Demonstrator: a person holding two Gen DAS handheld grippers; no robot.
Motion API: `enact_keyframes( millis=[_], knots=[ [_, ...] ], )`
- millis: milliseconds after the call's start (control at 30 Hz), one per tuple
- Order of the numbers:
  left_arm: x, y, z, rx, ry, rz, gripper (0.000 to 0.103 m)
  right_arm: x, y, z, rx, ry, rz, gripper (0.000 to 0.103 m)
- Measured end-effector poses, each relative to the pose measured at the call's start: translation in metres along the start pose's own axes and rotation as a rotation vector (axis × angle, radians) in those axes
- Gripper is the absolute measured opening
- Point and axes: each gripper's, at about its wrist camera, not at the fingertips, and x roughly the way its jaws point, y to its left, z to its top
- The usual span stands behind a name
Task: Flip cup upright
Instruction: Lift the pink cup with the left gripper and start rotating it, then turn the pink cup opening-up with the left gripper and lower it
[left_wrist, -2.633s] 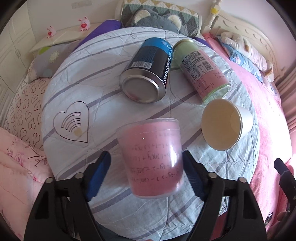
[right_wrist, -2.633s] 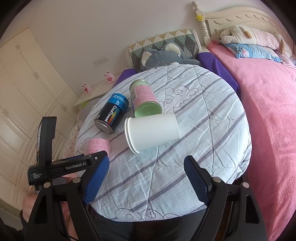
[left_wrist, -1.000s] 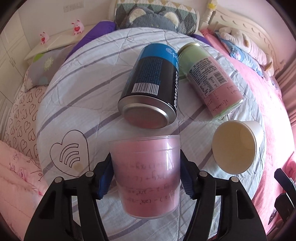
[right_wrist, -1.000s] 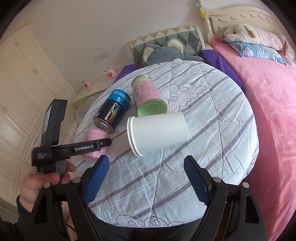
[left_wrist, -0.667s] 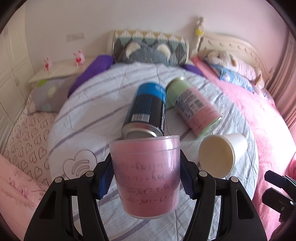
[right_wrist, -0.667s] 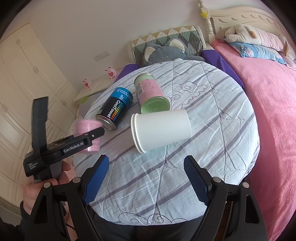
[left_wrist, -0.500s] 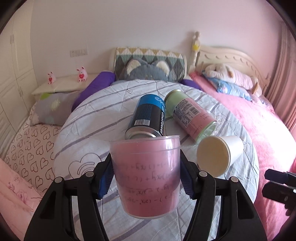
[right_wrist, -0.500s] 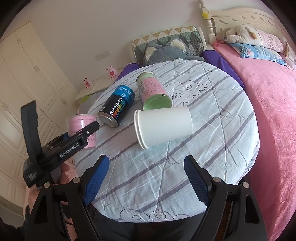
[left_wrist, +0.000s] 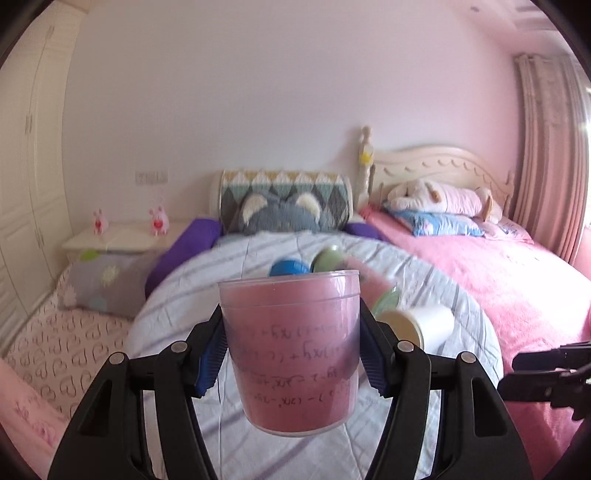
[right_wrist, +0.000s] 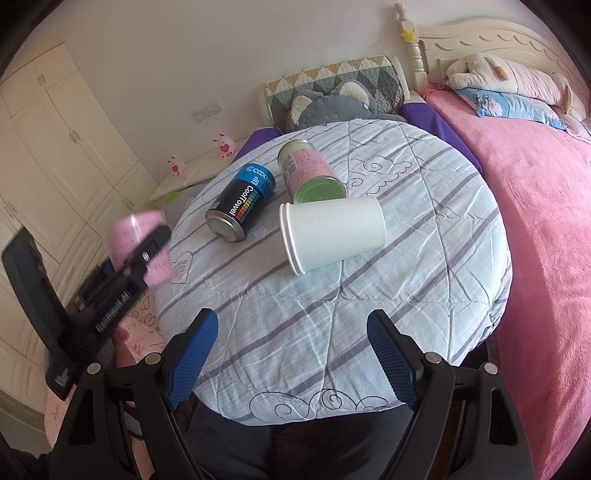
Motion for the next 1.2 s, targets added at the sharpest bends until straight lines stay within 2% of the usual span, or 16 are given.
enact_keyframes(
  millis=[100,267,433,600,1200],
  knots=[
    [0.008,-0.002,-0.007,0.006,-0.006,0.001,0.064,-0.001,0.0,-0.002,0.007,-0.003,-0.003,0.084],
    [0.021,-0.001,-0.044,-0.009,0.062,0.019,0.064,-0.002,-0.005,-0.008,0.017,0.004,-0.017,0.084],
    [0.017,0.0,-0.057,-0.019,0.085,0.021,0.064,-0.006,-0.007,-0.008,0.017,0.0,-0.03,0.084],
    [0.014,0.005,-0.075,-0.035,0.166,0.025,0.064,-0.007,-0.002,-0.009,0.008,-0.002,-0.025,0.084],
    [-0.016,0.005,-0.093,-0.035,0.223,0.017,0.064,-0.015,0.026,-0.018,-0.044,-0.017,0.003,0.084]
  ],
)
